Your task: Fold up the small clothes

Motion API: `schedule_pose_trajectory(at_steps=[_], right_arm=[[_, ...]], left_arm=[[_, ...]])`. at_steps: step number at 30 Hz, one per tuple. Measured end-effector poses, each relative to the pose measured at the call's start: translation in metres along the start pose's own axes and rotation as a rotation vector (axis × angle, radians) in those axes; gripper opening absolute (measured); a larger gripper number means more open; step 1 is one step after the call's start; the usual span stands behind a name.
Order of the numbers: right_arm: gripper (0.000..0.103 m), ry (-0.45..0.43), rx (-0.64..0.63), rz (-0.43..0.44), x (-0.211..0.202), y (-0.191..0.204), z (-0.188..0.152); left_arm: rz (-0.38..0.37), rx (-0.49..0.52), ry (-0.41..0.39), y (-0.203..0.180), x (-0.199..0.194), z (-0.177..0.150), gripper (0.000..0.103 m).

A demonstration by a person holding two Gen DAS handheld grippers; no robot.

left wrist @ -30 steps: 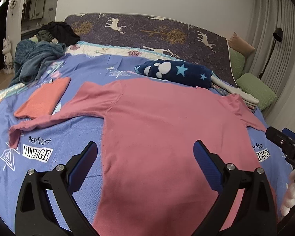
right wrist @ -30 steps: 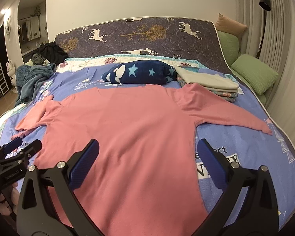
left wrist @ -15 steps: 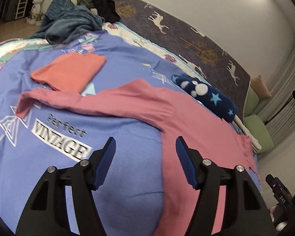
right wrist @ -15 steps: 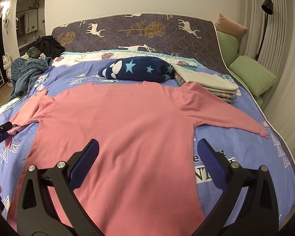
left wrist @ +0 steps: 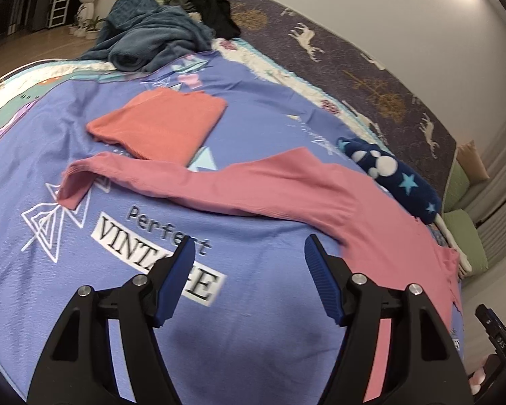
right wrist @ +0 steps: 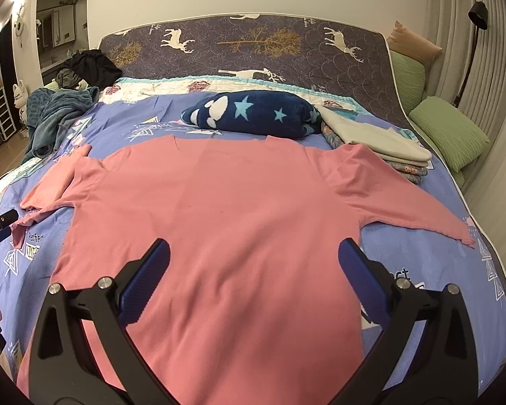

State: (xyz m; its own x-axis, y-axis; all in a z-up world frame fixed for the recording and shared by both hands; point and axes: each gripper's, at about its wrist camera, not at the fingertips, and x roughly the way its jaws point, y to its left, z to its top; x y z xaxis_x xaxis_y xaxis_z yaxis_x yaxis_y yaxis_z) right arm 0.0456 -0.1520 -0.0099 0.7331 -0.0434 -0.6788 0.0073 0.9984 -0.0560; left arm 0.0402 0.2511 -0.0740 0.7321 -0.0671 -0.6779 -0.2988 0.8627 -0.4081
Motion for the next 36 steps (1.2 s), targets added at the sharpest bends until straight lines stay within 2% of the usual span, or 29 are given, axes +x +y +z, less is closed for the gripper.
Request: schedule_pose_trajectory(at_steps=[2,4,7,9,13,14,16,17,18,19,21,23,24,26,27,28,32,34,36], right_arm=[[0.101,0.009,-0.001,-0.007,0.005,0.000,0.001],[0.101,0.019,-0.006,-0.015,0.008,0.001,0.000],[0.101,0.026,-0.008,-0.019,0.012,-0.001,0.000],[0.101,0.027,-0.007,-0.023,0.013,-0.002,0.001],[0.101,0.031,0.011,-0.027,0.016,-0.006,0.001],[0.101,0.032,0.017,-0.026,0.016,-0.007,0.001],[0.101,0.035,0.028,-0.024,0.017,-0.009,0.001],[0.101,0.035,0.031,-0.026,0.017,-0.010,0.001],[0.101,0.036,0.031,-0.028,0.017,-0.011,0.001],[0.101,0.035,0.029,-0.031,0.017,-0.012,0.000],[0.101,0.032,0.025,-0.039,0.017,-0.014,0.001],[0.101,0.032,0.034,-0.045,0.019,-0.018,0.002],[0.101,0.032,0.040,-0.044,0.019,-0.019,0.002],[0.101,0.032,0.060,-0.036,0.020,-0.023,0.003],[0.101,0.031,0.070,-0.033,0.021,-0.025,0.002],[0.101,0.031,0.081,-0.031,0.021,-0.028,0.002],[0.101,0.039,0.115,-0.038,0.021,-0.039,-0.004],[0.101,0.049,0.133,-0.049,0.021,-0.048,-0.008],[0.101,0.059,0.152,-0.061,0.020,-0.057,-0.012]], left_arm=[[0.023,-0.013,0.020,0.012,0.009,0.003,0.074],[0.047,-0.072,0.054,0.037,0.025,0.011,0.076],[0.057,-0.263,0.112,0.087,0.052,0.023,0.076],[0.008,-0.435,0.141,0.124,0.072,0.031,0.076],[-0.001,-0.600,0.172,0.161,0.098,0.046,0.076],[0.012,-0.629,0.167,0.168,0.102,0.049,0.070],[0.013,-0.687,0.126,0.184,0.108,0.056,0.045],[0.003,-0.702,0.110,0.187,0.108,0.059,0.022],[-0.018,-0.726,0.088,0.192,0.106,0.062,0.012],[-0.031,-0.735,0.069,0.190,0.102,0.065,0.006],[-0.029,-0.667,0.010,0.173,0.086,0.081,0.005],[-0.027,-0.523,-0.055,0.139,0.068,0.099,0.005],[-0.048,-0.413,-0.085,0.105,0.055,0.111,0.005],[-0.112,-0.256,-0.119,0.050,0.039,0.121,0.005],[-0.177,-0.134,-0.133,0.003,0.028,0.124,0.005],[-0.219,-0.057,-0.135,-0.029,0.022,0.124,0.005],[-0.389,0.274,-0.101,-0.156,0.008,0.085,0.005],[-0.439,0.453,-0.055,-0.216,0.016,0.045,0.013],[-0.434,0.627,0.000,-0.258,0.030,-0.002,0.051]])
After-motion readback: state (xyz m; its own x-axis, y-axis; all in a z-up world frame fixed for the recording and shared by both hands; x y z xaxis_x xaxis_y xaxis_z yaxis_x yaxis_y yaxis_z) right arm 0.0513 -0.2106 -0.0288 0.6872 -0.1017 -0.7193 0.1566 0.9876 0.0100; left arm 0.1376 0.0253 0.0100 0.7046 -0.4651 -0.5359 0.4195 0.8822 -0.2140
